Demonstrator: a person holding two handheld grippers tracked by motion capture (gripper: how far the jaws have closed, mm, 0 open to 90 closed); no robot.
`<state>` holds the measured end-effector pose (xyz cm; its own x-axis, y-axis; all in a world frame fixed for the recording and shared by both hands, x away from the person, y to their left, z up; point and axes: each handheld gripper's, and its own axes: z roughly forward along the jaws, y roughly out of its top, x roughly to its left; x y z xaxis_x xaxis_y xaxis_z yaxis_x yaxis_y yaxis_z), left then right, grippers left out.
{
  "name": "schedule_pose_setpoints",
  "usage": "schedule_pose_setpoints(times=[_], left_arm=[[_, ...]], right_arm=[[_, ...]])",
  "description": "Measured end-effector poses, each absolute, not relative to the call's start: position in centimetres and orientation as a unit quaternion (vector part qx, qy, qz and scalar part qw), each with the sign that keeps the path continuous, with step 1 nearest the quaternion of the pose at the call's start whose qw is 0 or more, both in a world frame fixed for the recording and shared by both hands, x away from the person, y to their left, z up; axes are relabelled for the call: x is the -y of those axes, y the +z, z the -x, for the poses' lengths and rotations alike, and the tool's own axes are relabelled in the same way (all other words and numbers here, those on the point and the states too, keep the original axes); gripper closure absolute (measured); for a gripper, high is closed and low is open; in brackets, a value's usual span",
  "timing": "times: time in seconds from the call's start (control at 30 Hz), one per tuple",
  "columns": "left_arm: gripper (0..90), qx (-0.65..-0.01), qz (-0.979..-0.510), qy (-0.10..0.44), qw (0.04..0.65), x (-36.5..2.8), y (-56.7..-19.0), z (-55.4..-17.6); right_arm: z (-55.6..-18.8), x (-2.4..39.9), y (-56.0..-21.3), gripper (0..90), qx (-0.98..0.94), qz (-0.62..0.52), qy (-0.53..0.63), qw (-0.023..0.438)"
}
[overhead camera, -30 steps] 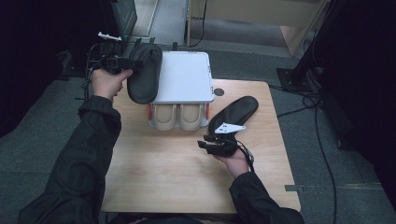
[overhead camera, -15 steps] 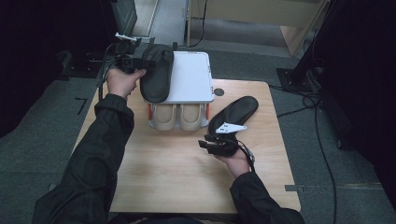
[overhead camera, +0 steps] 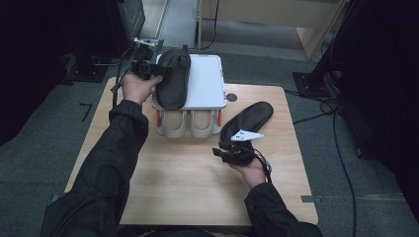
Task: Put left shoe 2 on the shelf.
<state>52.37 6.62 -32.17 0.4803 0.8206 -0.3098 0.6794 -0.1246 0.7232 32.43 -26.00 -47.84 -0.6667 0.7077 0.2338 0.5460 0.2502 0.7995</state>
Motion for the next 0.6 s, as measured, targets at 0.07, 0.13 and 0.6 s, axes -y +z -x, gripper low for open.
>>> schedule_pose_setpoints(times=[0.07, 0.13, 0.6], left_arm=[[67.0, -0.503, -0.745, 0.079, 0.43, -6.6, -32.3, -52.4], [66.7, -0.503, -0.747, 0.082, 0.428, -6.7, -32.4, -52.5], [57.3, -0.481, -0.751, 0.105, 0.441, -9.3, -30.9, -50.1]], right_arm=[[-32.4, 26.2, -47.9, 59.1, -0.784, -0.401, 0.465, 0.088], [-32.5, 26.4, -47.9, 59.8, -0.778, -0.405, 0.472, 0.087], [-33.4, 27.1, -48.5, 75.0, -0.779, -0.428, 0.44, 0.128]])
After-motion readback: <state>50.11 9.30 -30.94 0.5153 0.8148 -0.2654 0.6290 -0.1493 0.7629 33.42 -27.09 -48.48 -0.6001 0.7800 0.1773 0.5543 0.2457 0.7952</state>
